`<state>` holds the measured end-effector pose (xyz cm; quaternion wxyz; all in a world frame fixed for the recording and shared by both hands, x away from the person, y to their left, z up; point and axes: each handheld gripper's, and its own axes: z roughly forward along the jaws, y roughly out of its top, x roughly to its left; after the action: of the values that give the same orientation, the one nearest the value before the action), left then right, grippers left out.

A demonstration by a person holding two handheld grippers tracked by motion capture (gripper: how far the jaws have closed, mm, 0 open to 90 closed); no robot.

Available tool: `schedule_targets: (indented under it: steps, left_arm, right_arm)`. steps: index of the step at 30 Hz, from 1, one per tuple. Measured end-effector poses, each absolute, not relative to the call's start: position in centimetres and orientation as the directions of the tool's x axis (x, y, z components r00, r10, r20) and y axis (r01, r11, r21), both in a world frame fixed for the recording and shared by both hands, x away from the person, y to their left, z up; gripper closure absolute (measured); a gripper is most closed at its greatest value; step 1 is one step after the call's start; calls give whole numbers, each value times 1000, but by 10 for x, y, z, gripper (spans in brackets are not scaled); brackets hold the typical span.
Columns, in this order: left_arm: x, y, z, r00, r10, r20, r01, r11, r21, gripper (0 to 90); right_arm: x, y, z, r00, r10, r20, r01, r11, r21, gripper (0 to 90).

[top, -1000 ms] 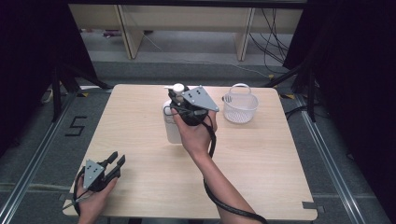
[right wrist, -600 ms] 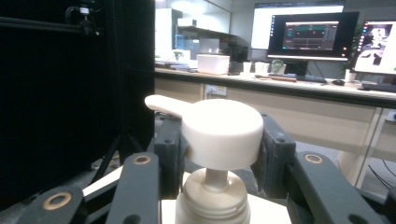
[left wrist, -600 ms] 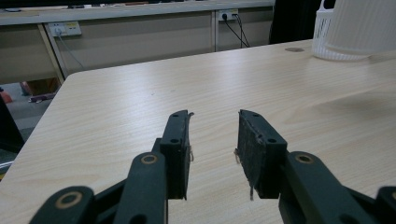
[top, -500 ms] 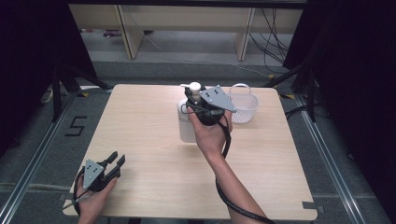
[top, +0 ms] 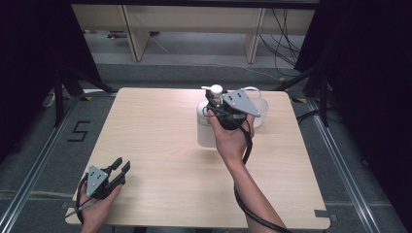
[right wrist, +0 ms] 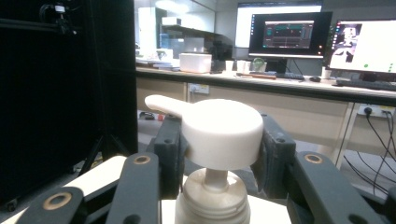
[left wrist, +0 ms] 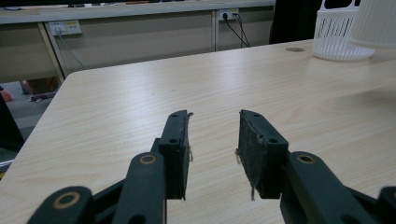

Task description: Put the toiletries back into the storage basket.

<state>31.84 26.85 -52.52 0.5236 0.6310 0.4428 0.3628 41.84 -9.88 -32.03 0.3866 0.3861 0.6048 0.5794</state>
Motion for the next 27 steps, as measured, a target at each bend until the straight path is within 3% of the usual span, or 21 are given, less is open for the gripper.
schedule_targets:
  steps: [27]
  left_arm:
    - [319,269,-525,353,936,6,176,-72,982,626]
  right_arm:
    - [423,-148,-320,-311,950,-12,32,23,999,598]
